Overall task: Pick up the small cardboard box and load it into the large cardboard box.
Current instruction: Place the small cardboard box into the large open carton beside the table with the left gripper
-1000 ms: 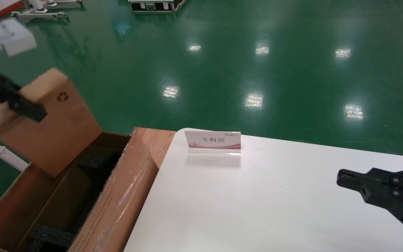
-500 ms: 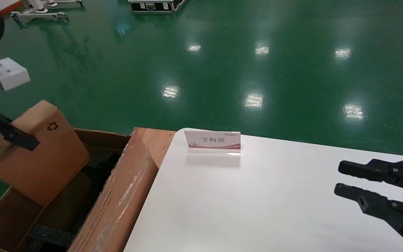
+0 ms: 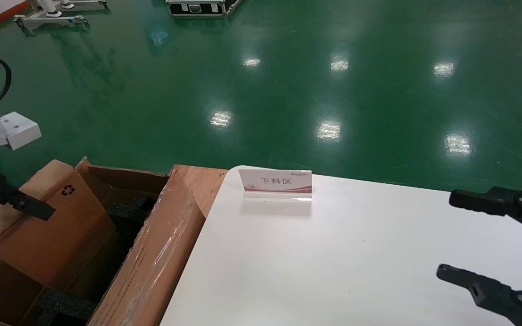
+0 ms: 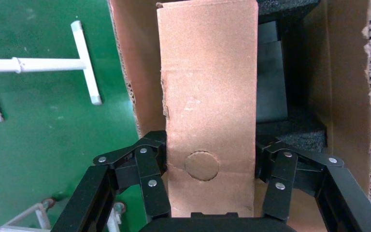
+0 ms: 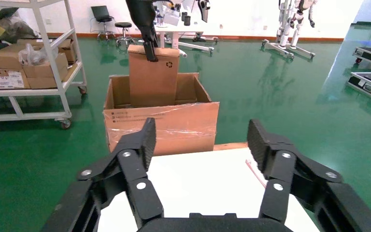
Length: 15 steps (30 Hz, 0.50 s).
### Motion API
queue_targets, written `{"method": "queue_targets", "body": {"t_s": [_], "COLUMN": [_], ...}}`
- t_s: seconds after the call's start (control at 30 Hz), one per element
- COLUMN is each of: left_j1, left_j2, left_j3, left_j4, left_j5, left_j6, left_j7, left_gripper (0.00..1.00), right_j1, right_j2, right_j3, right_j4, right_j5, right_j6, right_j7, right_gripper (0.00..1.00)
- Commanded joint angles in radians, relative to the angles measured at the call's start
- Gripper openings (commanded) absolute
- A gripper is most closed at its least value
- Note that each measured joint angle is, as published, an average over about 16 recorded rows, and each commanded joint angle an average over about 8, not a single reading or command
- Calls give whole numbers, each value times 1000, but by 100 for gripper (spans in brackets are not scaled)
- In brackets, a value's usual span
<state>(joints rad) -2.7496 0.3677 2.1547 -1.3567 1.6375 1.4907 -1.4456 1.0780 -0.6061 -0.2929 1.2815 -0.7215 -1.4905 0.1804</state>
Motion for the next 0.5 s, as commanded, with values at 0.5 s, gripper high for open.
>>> {"method": "queue_targets", "body": {"t_s": [0.5], "left_j1": [94], "left_j2": [-36], "left_j3": [31], "left_j4": [0], "left_j5": [64], "left_j6": [-108], "left_j7": [-63], "left_gripper": [0], "right_j1": [0], "right_j2": [0], "right_j3": [-1], "right_j4": [0], "right_j5": [1], "right_j6": [0], "right_j7": [0], "right_gripper": [100]}}
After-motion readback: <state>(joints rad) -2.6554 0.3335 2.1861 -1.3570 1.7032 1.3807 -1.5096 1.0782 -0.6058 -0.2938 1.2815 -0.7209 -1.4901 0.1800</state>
